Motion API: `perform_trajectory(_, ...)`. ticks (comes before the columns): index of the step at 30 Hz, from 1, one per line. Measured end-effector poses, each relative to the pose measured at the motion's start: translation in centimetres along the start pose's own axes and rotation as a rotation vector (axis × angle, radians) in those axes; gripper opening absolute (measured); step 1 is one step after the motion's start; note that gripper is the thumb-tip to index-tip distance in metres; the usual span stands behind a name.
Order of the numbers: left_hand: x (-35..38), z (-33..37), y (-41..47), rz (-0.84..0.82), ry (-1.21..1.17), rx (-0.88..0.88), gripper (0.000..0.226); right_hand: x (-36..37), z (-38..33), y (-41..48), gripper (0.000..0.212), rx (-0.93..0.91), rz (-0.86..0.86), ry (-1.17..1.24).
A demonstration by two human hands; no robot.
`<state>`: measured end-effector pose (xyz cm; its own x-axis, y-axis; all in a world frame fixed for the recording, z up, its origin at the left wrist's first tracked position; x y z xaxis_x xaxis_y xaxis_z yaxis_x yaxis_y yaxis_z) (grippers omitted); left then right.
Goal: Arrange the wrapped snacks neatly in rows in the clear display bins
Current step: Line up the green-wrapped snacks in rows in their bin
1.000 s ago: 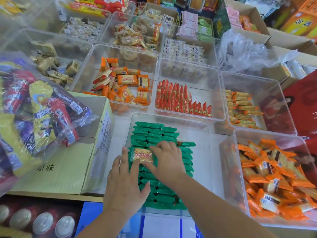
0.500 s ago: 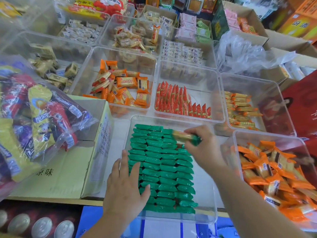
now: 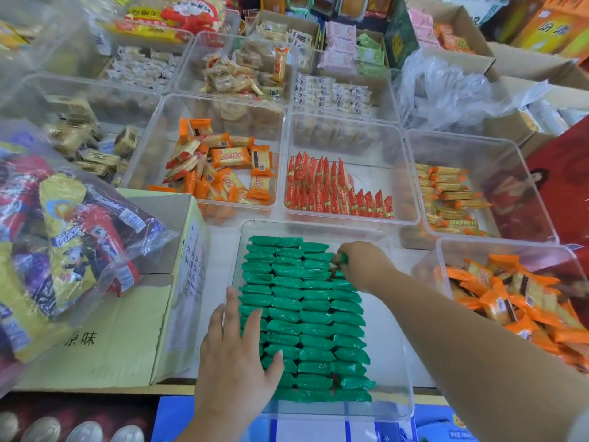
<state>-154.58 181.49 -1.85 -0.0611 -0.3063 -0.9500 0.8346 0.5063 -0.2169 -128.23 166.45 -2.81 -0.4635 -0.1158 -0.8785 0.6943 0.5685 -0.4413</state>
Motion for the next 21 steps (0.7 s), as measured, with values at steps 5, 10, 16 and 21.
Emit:
perform_trajectory(5,0.1,-0.1,0.1,0.003,0.008,0.001,0.073,1.1,-0.1,0.9,0.027,0.2,-0.152,0.581)
perform_trajectory(10,0.2,-0.2,0.2,0.008,0.018,0.004,0.073,1.8,0.0,0.7,0.032,0.342,-0.155,0.892)
perform_trajectory(16,0.4,-0.3,0.2,0.006,0.013,0.007,0.074,1.3,0.7,1.0,0.017,0.305,-0.229,0.829)
perform_trajectory(21,0.4,-0.2,0.2,0.018,0.03,0.011,0.074,1.7,0.3,1.1,0.023,0.386,-0.279,0.97)
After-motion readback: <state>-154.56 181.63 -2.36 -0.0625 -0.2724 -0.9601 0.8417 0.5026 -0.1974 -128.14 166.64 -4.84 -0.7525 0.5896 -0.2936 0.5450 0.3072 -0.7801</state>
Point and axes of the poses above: each hand's wrist, its own y-axis towards the middle knuckle, its own x-axis out of the palm, z = x × y, the point moved 1 cm from there along y, towards the middle knuckle, and after that the axes turned 9 degrees about -x, right-handed, at the moved point
